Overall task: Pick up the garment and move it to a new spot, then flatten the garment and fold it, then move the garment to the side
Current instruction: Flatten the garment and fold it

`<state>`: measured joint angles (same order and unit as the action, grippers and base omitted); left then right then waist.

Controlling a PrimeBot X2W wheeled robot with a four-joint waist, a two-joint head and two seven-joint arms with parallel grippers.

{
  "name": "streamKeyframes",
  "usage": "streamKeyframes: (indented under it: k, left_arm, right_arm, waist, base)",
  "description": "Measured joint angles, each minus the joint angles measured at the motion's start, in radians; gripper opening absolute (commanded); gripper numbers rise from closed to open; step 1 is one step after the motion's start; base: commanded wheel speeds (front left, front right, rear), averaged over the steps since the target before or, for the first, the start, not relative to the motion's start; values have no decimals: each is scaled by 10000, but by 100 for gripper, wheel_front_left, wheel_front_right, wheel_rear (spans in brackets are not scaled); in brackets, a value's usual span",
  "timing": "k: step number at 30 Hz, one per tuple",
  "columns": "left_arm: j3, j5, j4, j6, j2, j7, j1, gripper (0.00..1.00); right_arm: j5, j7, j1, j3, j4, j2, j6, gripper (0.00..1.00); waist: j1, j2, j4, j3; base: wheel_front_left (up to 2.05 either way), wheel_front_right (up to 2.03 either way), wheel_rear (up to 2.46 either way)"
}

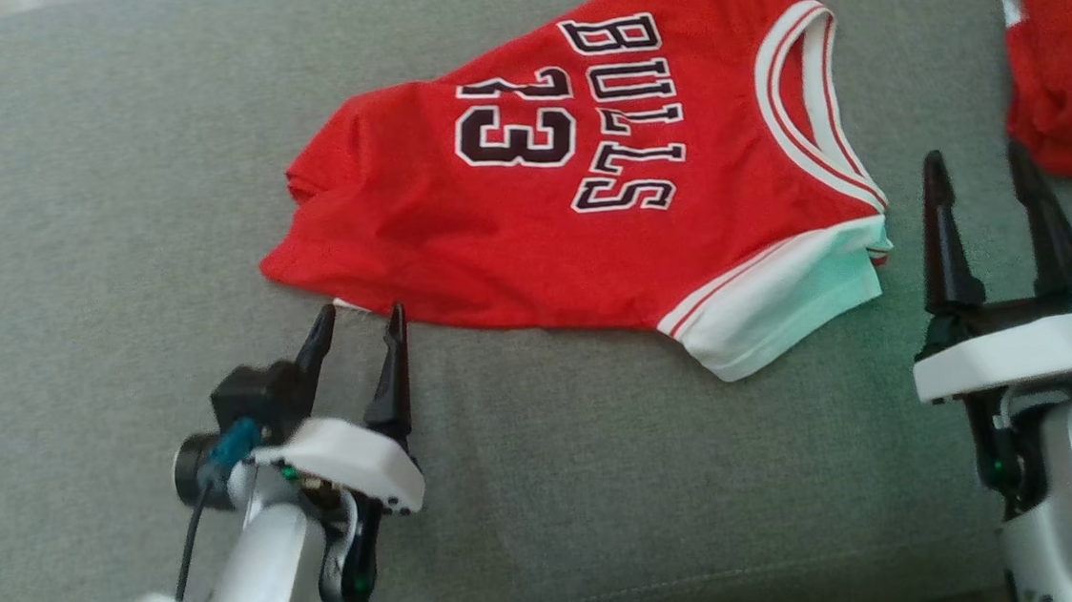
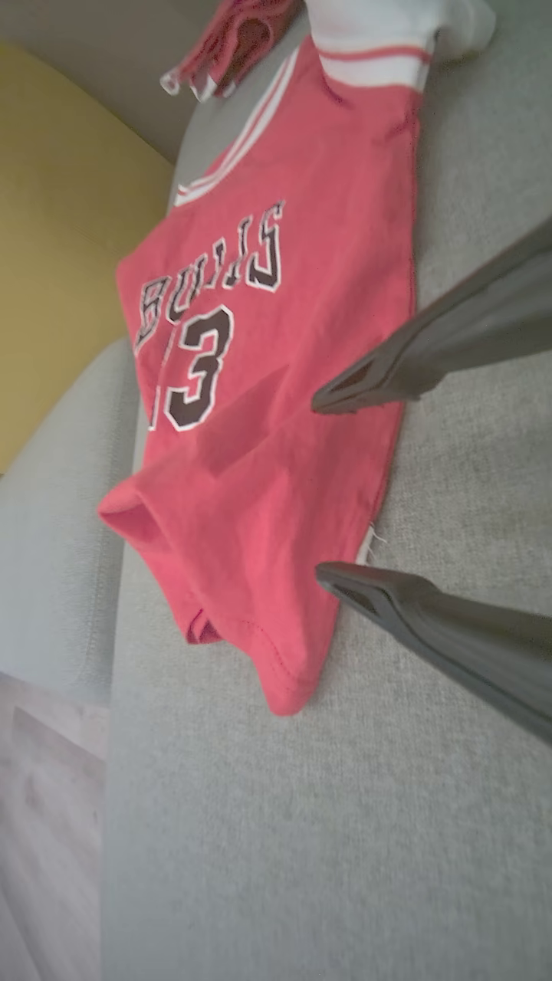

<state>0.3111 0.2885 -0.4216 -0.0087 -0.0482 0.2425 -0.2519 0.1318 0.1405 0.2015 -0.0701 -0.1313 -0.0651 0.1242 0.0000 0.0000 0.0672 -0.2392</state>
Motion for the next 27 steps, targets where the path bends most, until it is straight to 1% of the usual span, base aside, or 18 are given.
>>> streamKeyframes:
  k: [5, 9, 13, 14, 15, 16, 17, 19, 23, 27]
  left_arm:
    - [6, -69, -1233, -13, -17, -125, -870, 100]
    - [8, -69, -1946, -12, -13, -138, -1380, 100]
    - [69, -69, -2723, -4, -13, -508, -1968, 100]
    - [82, -69, -2869, -4, -13, -573, -2084, 93]
    - [82, -69, -2869, -4, -13, -573, -2084, 47]
    - [107, -71, -2982, -4, -13, -662, -2179, 15]
    - [153, -71, -3085, -15, -13, -713, -2264, 0]
    - [238, -71, -3204, -153, -84, -826, -2328, 0]
    - [433, -71, -3210, -286, -75, -915, -2289, 0]
    - [702, -75, -2824, -364, -105, -915, -1912, 0]
  right_arm:
    - [36, 2, 9, 295, 128, 100, 0, 100]
    - [79, 4, 12, 339, 151, 146, 0, 100]
    - [79, 19, 16, 387, 165, 151, 0, 100]
    - [81, 21, 18, 405, 165, 151, 0, 100]
    - [81, 21, 18, 405, 165, 151, 0, 100]
    - [109, 31, 18, 430, 165, 153, 0, 100]
    - [150, 52, 18, 441, 163, 153, 0, 100]
    - [180, 92, 18, 443, 163, 157, 0, 100]
    - [180, 96, 12, 370, 161, 159, 0, 100]
    - [180, 105, -6, 347, 161, 161, 0, 100]
  waist:
    - [0, 0, 303, -323]
    - [1, 0, 513, -514]
    - [0, 0, 701, -607]
    - [0, 0, 730, -609]
    - [0, 0, 730, -609]
    - [0, 0, 754, -608]
    - [0, 0, 766, -600]
    - [0, 0, 759, -569]
    - [0, 0, 621, -471]
    - [0, 0, 365, -327]
  base:
    - [0, 0, 0]
    - [0, 0, 0]
    - [0, 0, 0]
    - [0, 0, 0]
    - [0, 0, 0]
    - [0, 0, 0]
    - [0, 0, 0]
    - [0, 0, 0]
    - [0, 0, 0]
    - [0, 0, 0]
